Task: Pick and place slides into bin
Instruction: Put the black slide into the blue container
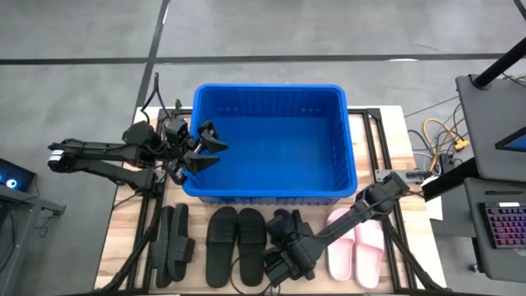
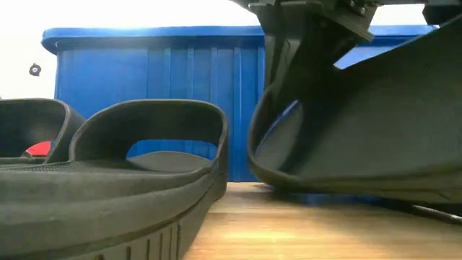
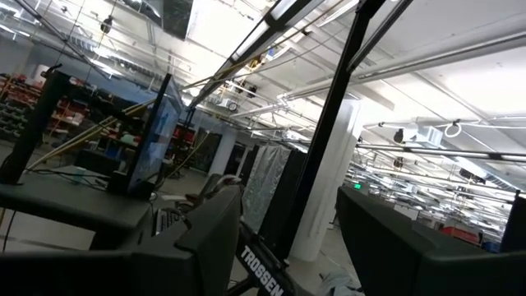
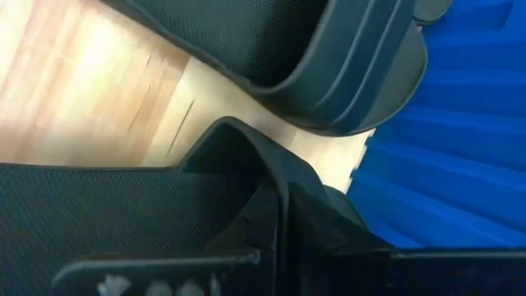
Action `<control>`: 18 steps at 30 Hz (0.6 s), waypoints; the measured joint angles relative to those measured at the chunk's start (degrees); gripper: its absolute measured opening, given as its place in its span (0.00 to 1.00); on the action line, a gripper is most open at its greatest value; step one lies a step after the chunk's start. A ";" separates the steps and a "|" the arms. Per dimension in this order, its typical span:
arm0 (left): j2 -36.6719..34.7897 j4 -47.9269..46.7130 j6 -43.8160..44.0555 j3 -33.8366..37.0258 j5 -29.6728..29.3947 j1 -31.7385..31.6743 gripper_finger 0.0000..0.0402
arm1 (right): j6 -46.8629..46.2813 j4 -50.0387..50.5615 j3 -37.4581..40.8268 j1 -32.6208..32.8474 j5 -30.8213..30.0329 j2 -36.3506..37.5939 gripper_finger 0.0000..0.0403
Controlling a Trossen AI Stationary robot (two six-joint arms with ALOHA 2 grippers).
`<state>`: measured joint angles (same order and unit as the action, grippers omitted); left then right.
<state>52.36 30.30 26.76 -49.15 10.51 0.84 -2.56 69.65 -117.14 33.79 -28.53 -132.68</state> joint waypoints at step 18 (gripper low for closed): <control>0.00 0.00 0.00 0.00 -0.01 0.01 0.47 | -0.92 7.92 -11.79 0.06 0.00 0.22 0.03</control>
<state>52.36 30.30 26.76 -49.15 10.50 0.86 -3.48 77.57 -128.92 33.85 -28.53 -132.46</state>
